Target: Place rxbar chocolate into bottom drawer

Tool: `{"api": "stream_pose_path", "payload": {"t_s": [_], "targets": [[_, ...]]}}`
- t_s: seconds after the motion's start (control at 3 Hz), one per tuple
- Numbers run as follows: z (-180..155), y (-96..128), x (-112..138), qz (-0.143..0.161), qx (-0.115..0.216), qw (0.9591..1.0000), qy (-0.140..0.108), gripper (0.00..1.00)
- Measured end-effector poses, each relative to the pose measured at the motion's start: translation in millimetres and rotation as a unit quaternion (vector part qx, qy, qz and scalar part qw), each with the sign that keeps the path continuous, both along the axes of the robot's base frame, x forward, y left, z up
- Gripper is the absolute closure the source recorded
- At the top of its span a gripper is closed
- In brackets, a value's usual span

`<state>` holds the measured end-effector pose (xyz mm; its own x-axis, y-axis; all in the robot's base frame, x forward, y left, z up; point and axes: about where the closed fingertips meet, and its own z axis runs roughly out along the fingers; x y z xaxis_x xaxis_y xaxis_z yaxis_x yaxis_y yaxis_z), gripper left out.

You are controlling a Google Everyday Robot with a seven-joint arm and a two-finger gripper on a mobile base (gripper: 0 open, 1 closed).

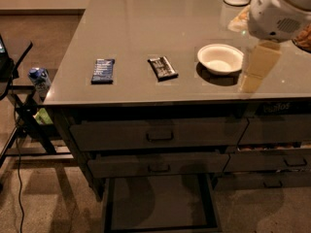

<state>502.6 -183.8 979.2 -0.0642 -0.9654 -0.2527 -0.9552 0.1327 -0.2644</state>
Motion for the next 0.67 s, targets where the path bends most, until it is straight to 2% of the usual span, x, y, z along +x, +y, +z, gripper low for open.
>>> {"api": "stream_pose_path", "payload": {"t_s": [0.67], "targets": [[-11.8, 40.2, 37.2, 0.071, 0.002, 0.9974, 0.012, 0.00]]}}
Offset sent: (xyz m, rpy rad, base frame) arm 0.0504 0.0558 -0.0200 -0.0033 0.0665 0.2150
